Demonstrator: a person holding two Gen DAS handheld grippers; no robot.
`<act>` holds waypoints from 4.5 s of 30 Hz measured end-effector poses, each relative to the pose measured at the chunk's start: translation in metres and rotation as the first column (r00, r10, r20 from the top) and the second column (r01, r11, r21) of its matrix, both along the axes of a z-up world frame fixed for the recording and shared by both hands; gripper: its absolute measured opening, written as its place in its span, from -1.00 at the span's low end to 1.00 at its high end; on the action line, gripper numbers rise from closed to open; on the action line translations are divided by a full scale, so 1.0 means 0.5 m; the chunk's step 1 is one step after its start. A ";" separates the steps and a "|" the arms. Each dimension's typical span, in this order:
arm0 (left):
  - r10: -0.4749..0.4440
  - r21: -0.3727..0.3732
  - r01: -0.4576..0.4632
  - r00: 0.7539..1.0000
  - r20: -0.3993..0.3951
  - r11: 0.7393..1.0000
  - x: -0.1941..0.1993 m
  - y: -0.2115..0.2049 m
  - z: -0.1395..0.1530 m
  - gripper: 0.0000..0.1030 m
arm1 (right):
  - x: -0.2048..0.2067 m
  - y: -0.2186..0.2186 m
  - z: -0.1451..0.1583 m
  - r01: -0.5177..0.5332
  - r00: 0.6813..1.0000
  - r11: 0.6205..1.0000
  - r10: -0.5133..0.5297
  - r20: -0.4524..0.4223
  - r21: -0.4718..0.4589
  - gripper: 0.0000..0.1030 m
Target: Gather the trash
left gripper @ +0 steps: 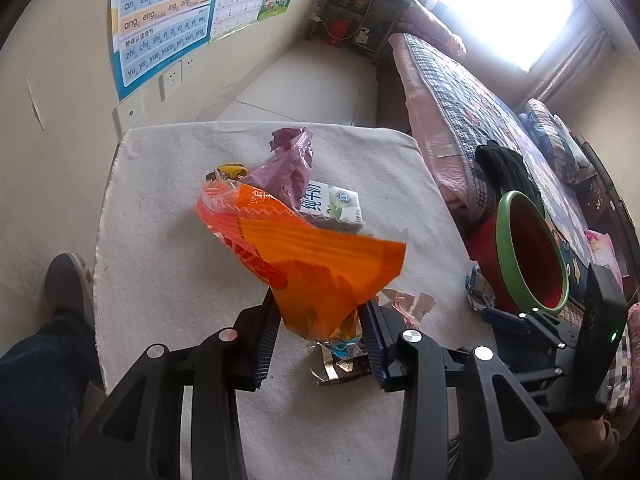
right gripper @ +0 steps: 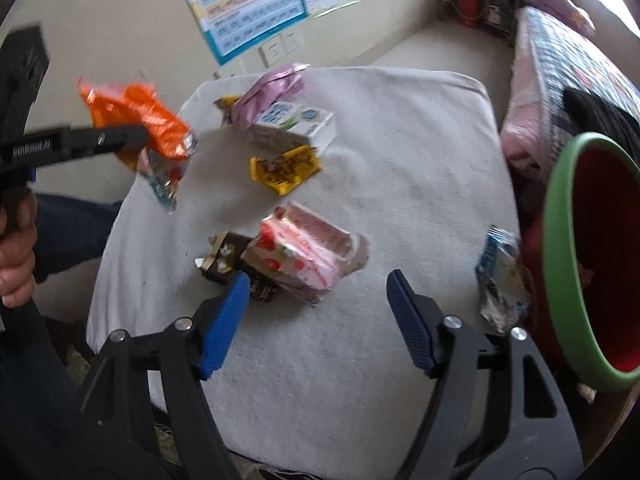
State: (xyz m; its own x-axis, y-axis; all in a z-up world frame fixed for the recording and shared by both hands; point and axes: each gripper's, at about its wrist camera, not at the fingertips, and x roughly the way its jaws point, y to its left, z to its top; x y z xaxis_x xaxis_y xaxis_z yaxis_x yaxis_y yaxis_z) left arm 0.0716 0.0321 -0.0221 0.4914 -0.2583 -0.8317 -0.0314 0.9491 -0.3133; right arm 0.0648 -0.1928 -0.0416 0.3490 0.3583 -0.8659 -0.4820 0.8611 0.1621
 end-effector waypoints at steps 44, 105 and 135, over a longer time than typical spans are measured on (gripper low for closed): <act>-0.076 0.018 0.076 0.997 -0.014 0.997 -0.003 -0.049 -0.006 -0.29 | 0.025 0.000 0.014 0.054 0.998 0.998 -0.055 0.036 0.044 -0.59; -0.590 0.049 0.588 0.804 0.066 0.807 0.181 -0.671 0.121 0.17 | 0.072 -0.553 0.151 0.542 0.808 0.833 -0.553 0.202 0.111 -0.47; -0.269 0.061 0.264 0.955 0.120 0.963 0.088 -0.262 0.127 0.84 | -0.009 -0.238 0.104 0.304 0.929 0.952 -0.291 0.228 -0.023 0.67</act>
